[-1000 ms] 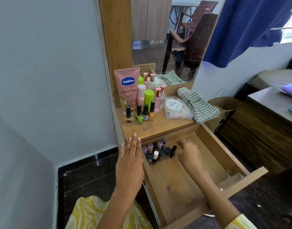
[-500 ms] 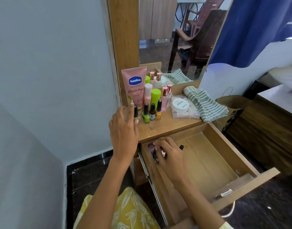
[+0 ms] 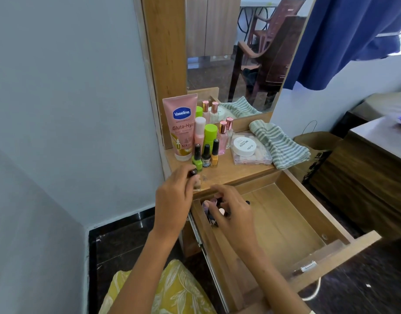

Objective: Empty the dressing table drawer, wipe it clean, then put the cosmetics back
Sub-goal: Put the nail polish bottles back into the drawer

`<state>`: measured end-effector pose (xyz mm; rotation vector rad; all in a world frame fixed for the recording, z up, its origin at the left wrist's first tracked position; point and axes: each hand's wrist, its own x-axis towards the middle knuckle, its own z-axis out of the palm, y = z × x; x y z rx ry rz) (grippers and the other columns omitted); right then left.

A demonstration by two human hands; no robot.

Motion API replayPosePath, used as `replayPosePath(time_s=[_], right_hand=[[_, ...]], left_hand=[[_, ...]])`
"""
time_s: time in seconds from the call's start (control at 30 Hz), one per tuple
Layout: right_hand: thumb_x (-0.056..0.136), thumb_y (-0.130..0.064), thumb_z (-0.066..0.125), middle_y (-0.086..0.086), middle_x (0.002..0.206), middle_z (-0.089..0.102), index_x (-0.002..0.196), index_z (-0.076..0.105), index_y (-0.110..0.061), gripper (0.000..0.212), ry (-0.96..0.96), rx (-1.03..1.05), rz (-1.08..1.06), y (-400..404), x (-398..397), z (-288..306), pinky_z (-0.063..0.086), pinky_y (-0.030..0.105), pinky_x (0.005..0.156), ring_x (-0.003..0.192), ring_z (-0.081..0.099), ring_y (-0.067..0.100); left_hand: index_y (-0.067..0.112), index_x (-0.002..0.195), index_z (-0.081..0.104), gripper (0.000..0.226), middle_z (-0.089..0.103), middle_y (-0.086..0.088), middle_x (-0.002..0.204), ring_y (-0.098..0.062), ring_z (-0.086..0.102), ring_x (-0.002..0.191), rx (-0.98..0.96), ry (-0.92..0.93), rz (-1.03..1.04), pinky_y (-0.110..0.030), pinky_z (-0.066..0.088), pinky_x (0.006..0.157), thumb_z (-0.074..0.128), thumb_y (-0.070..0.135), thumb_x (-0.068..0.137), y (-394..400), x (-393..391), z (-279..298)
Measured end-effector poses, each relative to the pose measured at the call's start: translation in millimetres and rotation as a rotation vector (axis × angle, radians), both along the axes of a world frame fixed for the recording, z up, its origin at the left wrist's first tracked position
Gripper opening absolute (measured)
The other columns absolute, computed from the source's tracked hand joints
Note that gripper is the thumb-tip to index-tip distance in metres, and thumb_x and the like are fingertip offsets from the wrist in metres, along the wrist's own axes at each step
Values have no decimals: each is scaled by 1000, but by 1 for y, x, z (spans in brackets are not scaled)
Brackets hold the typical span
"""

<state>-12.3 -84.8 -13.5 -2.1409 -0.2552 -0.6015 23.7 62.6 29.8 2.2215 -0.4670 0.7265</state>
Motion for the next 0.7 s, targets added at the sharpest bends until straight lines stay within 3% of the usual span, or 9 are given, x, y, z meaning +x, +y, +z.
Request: replayPosePath(time_s=[0.1,0.23,0.4,0.47,0.53,0.6,0.7], right_hand=[[85,-39,63,-19,106,60,122,57,-24,41,39,-23,-30,-2,-6,9,51,15,76,92,59,-2],[83,-15,70,-14,85,64,98,67,-20,16,3,-55,-29,-12,-15,19,51,26,60,72,59,2],[79,-23,72,-10,73,59,81,59,-21,13,179,-151,-86,-27,-21,16,48,26,57,65,56,6],[80,-25,70,-8,77,60,86,58,-21,15,320,-234,-117,-32,-20,8,51,31,63,70,58,11],[80,-26,70,-6,83,63,90,56,-22,17,460,-303,-140,-33,-19,-2,52,32,66,76,61,13],[80,-28,72,-6,88,65,94,58,-21,21,572,-342,-133,-31,-17,-11,51,24,63,76,62,11],[81,-23,72,-3,93,68,97,62,-20,20,659,-390,-95,-25,-12,-20,46,14,58,77,61,8]], left_hand=[[9,110,61,22,68,0,97,-7,66,86,-15,42,-113,-22,56,73,62,15,89,-11,-20,-3],[10,112,62,23,68,2,101,-2,64,90,-66,82,-207,-18,53,77,61,18,90,-24,-33,-6],[16,124,59,36,68,2,109,-9,62,101,-9,161,-120,-26,52,85,49,32,94,-23,-33,-12],[16,130,55,39,62,-2,125,-16,54,121,125,170,2,-34,40,103,44,33,96,-19,-28,-18],[17,139,44,43,43,-2,145,-16,32,138,271,226,41,-34,16,116,40,32,99,-16,-26,-25],[19,145,28,46,25,0,153,-12,16,143,403,278,67,-32,2,117,30,35,102,-15,-25,-35],[20,146,15,47,14,-1,155,-12,9,145,475,313,109,-35,0,118,22,36,102,-16,-27,-46]])
